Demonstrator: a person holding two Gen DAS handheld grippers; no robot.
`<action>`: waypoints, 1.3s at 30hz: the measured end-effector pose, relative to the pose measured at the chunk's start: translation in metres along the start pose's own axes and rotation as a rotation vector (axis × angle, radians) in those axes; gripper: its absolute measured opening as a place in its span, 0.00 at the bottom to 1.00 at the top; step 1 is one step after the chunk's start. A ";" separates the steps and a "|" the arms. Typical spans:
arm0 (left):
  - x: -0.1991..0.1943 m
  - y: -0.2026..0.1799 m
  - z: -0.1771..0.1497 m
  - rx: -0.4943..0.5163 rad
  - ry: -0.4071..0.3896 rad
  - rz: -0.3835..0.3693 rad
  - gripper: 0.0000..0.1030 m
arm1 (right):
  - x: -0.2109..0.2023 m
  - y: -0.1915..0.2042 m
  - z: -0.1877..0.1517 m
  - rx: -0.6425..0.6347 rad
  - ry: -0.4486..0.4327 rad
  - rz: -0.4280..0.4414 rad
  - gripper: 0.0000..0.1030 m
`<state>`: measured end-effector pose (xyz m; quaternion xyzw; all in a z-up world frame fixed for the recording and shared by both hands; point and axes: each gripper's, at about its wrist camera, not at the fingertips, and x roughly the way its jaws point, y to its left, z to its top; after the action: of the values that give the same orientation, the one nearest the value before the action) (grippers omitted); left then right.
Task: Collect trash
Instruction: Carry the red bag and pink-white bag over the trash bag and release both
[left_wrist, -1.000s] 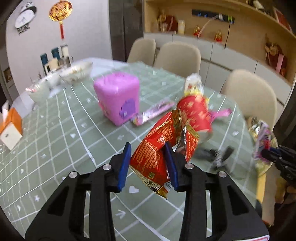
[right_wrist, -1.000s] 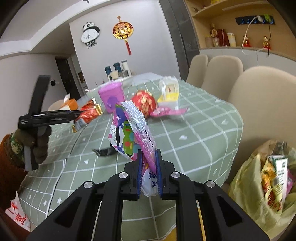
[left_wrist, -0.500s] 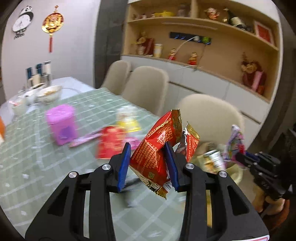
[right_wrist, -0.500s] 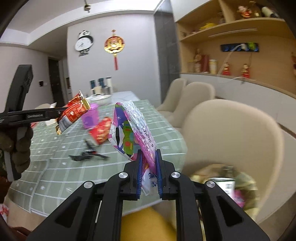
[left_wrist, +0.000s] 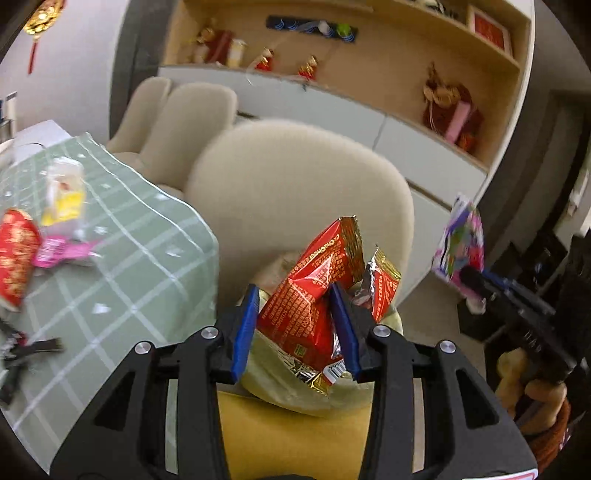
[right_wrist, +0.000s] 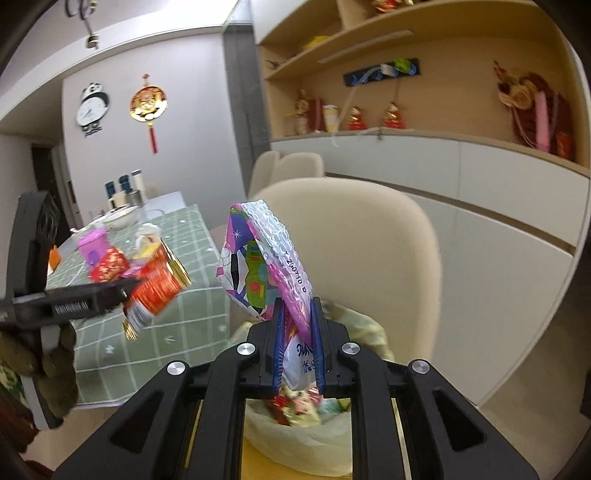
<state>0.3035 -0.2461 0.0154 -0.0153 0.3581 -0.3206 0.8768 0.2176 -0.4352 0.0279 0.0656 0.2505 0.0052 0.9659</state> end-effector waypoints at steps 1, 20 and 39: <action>0.009 -0.002 -0.001 0.000 0.017 -0.003 0.37 | 0.001 -0.005 -0.001 0.008 0.005 -0.005 0.14; 0.166 -0.034 -0.036 0.215 0.349 0.024 0.38 | 0.040 -0.055 -0.011 0.092 0.068 -0.083 0.14; 0.152 -0.033 -0.021 0.186 0.303 -0.032 0.60 | 0.055 -0.058 -0.024 0.129 0.105 -0.070 0.14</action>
<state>0.3540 -0.3548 -0.0857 0.1086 0.4546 -0.3649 0.8052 0.2526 -0.4876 -0.0269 0.1186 0.3025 -0.0414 0.9448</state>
